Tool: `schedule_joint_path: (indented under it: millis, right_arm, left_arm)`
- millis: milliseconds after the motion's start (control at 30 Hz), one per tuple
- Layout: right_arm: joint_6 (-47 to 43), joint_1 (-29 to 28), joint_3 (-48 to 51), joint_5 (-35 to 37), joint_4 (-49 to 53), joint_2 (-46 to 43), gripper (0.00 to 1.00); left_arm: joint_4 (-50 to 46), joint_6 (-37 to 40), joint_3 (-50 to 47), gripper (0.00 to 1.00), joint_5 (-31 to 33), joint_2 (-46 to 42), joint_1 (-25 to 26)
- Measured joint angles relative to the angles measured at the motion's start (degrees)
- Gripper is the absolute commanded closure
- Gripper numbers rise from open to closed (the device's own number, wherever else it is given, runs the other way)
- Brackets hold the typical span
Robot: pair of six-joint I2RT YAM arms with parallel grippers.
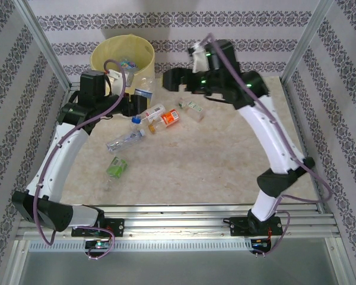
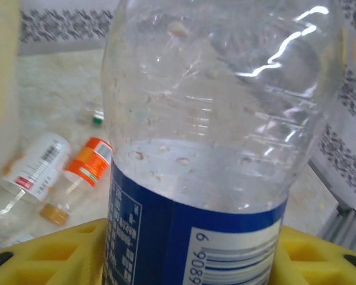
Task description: Throw the plastic bottles in the bin
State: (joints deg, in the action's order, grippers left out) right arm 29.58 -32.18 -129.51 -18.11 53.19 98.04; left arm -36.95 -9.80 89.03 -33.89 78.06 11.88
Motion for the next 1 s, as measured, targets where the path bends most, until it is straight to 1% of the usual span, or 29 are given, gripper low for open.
schedule_joint_path:
  millis: [100,267,400,500,733,900,1000]
  right_arm:
    - [0.0,3.2,2.5,1.3,-1.4,-5.2,0.02]
    - [0.3,5.5,10.9,1.4,-4.4,-11.5,0.02]
    - [1.2,6.9,18.8,1.2,-6.8,-13.3,0.02]
    - [1.8,7.9,22.4,1.1,-7.3,-13.3,0.02]
    - [2.0,10.4,24.1,0.1,-8.6,-13.3,0.02]
    - [2.0,11.5,24.1,-1.1,-9.6,-13.3,0.02]
    - [2.1,11.8,24.1,-2.2,-10.0,-13.0,0.02]
  left_arm:
    - [1.9,-0.7,4.1,0.55,1.6,2.4,-2.3]
    - [6.8,-1.9,13.0,0.55,4.8,6.5,-5.7]
    - [12.5,-3.1,21.5,0.55,7.8,9.7,-7.7]
    - [17.5,-3.7,26.4,0.57,10.6,11.3,-8.3]
    - [30.1,-3.9,30.9,0.59,17.1,11.7,-8.3]
    - [35.1,-3.9,32.7,0.58,19.3,14.6,-8.3]
    - [36.2,-4.0,33.5,0.54,19.4,18.6,-8.7]
